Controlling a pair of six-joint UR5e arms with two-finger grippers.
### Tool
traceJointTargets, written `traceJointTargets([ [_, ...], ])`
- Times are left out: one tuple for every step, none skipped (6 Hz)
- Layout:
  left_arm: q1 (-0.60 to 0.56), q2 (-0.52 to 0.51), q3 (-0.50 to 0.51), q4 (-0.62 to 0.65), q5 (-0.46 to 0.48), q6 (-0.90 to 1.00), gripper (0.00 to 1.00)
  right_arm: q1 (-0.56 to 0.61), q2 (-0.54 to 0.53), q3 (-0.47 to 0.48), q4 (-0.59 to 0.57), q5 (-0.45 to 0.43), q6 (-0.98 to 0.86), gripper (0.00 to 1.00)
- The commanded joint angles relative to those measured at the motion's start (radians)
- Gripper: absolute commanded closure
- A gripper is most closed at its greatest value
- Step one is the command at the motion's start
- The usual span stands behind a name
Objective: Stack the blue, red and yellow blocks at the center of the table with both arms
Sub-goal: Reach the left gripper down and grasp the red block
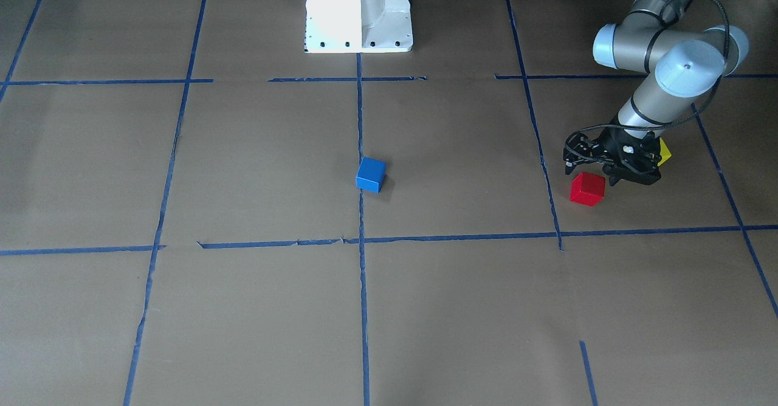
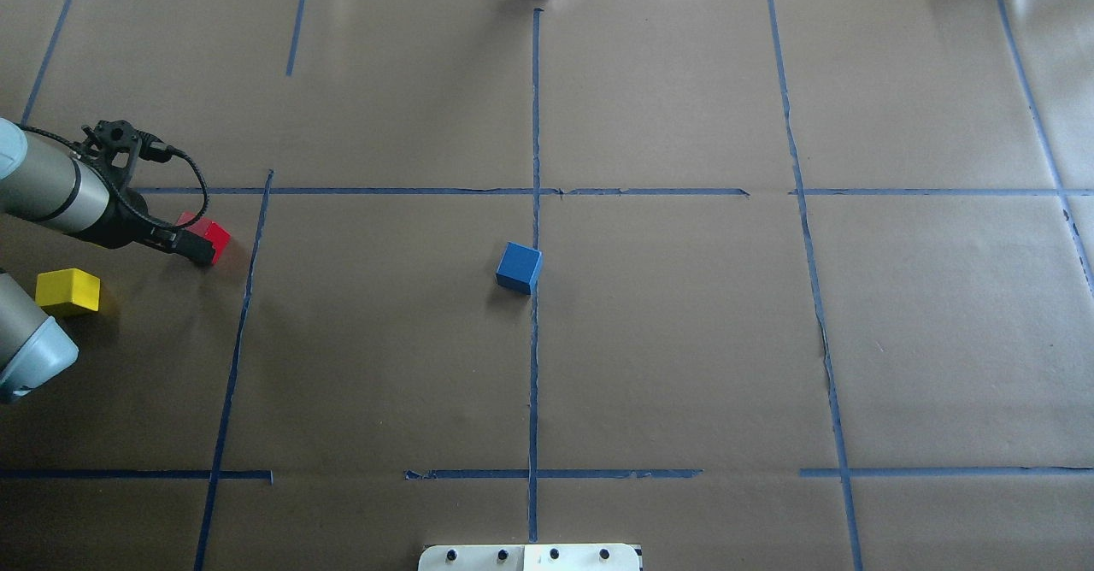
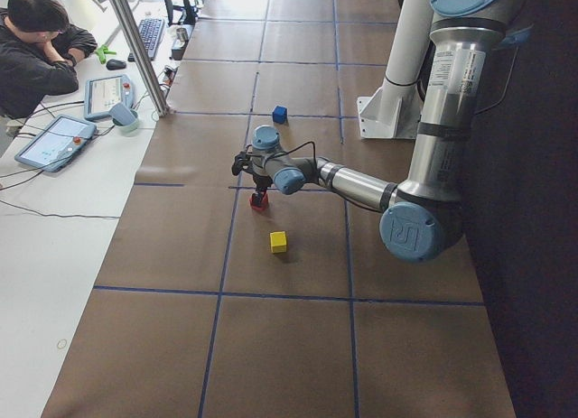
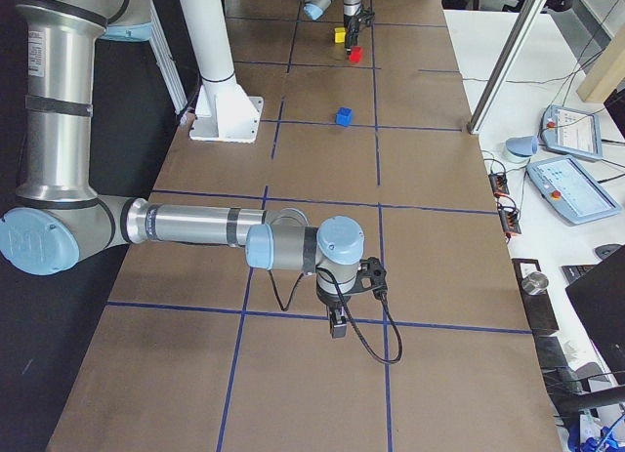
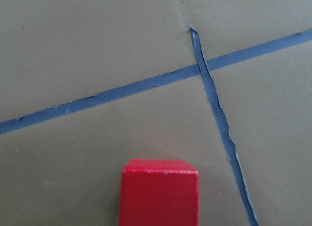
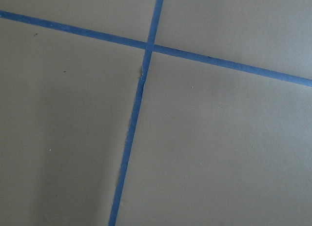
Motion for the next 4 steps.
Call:
traceJointTargets([
  [0.014, -0.013, 0.031, -0.002, 0.001, -0.002, 0.0, 0.0, -0.001, 0.0, 0.001, 0.0, -0.005, 0.0],
  [0.017, -0.015, 0.039, 0.0, 0.001, 0.0, 0.0, 0.0, -0.001, -0.002, 0.001, 0.0, -0.005, 0.0],
  [0.023, -0.04, 0.066, 0.0, 0.001, 0.001, 0.0, 0.0, -0.001, -0.002, 0.001, 0.0, -0.005, 0.0],
  [0.023, -0.047, 0.07, -0.002, 0.001, 0.004, 0.16, 0.0, -0.001, -0.002, 0.001, 0.0, -0.006, 0.0],
])
